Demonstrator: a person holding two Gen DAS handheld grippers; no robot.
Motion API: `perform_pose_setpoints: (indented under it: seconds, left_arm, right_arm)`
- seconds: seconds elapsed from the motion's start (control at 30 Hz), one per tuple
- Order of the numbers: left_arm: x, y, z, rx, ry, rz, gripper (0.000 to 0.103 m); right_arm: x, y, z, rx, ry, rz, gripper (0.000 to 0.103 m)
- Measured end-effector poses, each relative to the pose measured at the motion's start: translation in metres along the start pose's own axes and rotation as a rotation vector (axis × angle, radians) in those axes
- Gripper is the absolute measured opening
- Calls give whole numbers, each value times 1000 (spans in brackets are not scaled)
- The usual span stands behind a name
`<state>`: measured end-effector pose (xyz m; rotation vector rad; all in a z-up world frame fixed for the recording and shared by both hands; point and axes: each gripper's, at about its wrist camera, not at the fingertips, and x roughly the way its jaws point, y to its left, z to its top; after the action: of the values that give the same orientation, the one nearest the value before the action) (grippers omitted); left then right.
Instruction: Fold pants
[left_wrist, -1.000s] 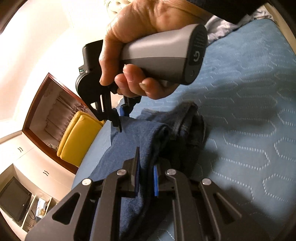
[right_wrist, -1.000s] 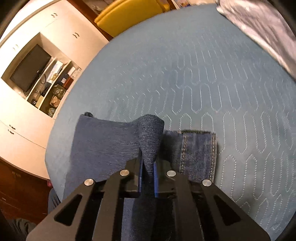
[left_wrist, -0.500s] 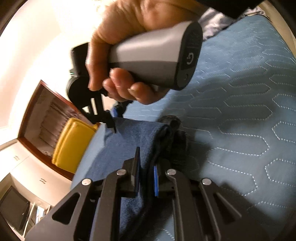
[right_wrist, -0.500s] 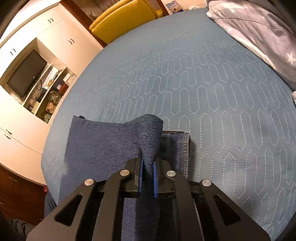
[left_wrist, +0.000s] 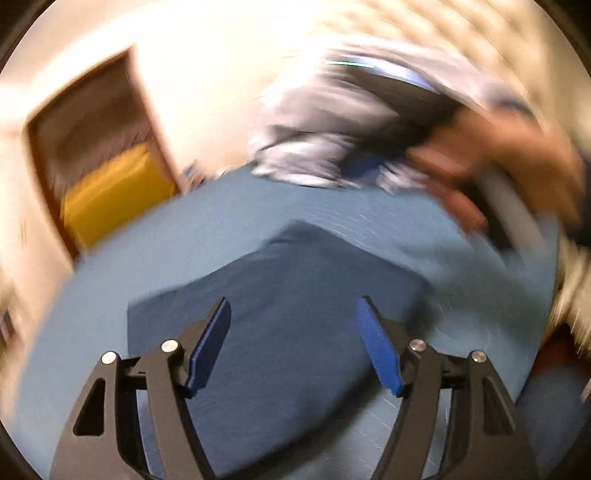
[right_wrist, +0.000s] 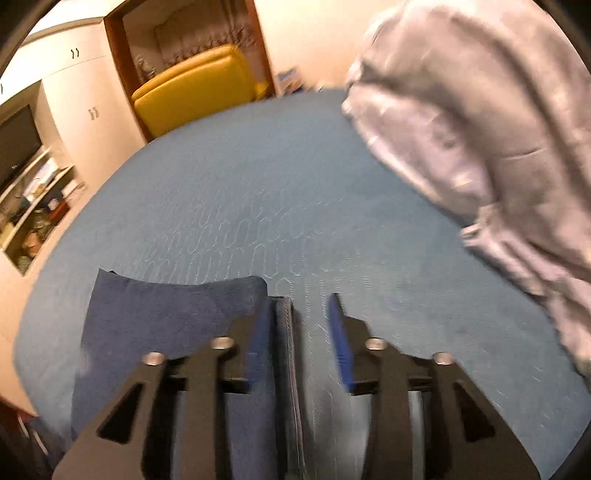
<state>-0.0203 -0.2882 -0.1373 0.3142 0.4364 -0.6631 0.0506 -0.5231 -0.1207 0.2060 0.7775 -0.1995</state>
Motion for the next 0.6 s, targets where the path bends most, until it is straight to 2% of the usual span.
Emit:
perform_pose_setpoints:
  seconds: [0.03,0.1,0.17,0.23,0.3,0.4,0.5,0.6]
  left_arm:
    - [4,20,6,-70,13,1,60]
    - [27,63,25,-182,77,-49,34]
    - [57,79,43,-188,109,-124,31]
    - [90,80,55,-166,185,-181,20]
    - [125,65,64,-126,245,-275,17]
    - [171,35,69,-57,317,-360,17]
    - [217,18,60,-45,408,-366,16]
    - [232,22,58,-61,404,-354,2]
  right_arm:
    - [-14,7,-10,-1,-30,-25,58]
    - [-29,23,-27,-2,-52,-4,58]
    - [-30,42,-48,0,-38,-33,58]
    - [-19,56,-68,-3,-2,-47,55]
    - [-3,62,-81,-13,41,-87,53]
    - [24,59,-95,-17,108,-161,51]
    - [33,56,-101,-13,119,-165,51]
    - [40,54,-105,-26,119,-183,51]
